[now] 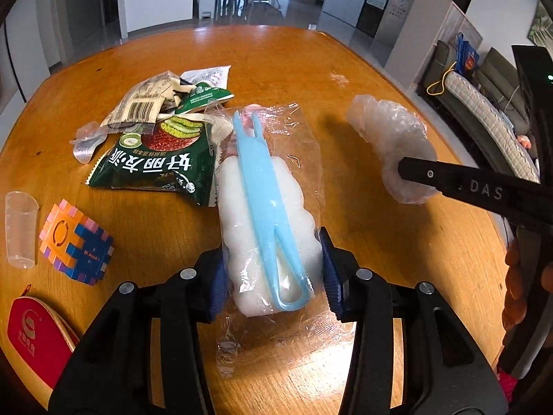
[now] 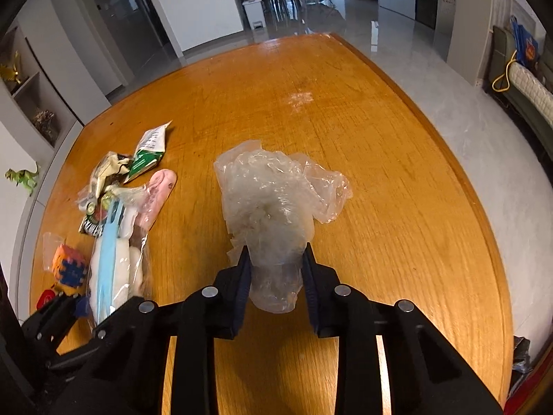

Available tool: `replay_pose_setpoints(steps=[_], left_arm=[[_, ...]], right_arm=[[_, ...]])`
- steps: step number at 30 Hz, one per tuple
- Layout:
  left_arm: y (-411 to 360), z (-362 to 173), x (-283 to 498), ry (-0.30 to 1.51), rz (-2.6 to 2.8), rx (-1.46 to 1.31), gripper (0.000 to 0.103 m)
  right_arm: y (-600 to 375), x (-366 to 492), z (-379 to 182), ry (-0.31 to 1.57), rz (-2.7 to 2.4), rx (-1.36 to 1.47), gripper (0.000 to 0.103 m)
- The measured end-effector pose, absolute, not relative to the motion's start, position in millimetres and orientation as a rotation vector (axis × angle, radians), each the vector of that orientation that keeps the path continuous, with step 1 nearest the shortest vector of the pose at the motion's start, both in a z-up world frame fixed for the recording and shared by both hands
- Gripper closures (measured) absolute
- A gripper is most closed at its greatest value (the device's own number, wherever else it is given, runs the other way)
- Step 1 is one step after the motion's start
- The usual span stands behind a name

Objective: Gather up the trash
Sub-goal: 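Grasp the bagged blue-handled sponge with the left tool while the right tool grasps a clear plastic bag, then carry the sponge and clear bag to the black trash bag and open both tools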

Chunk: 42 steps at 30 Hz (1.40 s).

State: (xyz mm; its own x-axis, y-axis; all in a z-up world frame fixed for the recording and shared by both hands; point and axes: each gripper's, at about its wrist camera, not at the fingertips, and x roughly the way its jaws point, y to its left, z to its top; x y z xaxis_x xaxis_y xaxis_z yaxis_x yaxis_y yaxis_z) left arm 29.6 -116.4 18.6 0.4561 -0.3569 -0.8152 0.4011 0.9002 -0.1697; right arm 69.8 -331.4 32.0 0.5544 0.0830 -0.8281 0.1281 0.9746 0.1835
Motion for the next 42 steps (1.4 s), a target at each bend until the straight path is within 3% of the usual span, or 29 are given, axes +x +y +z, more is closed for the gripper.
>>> replay_pose_setpoints(steps=[18,42], left_arm=[[-160.0,60.5,-26.9,0.904,-0.578,0.117,0.058],[-319.8,55.7,-154.0,0.883,-0.961,0.355,0.058]], right_arm=[[-365.4,-48.0,63.5,0.907,-0.052,0.269,0.073],[-476.2,-251.8,49.4,0.824,-0.384,0.433,0.073]])
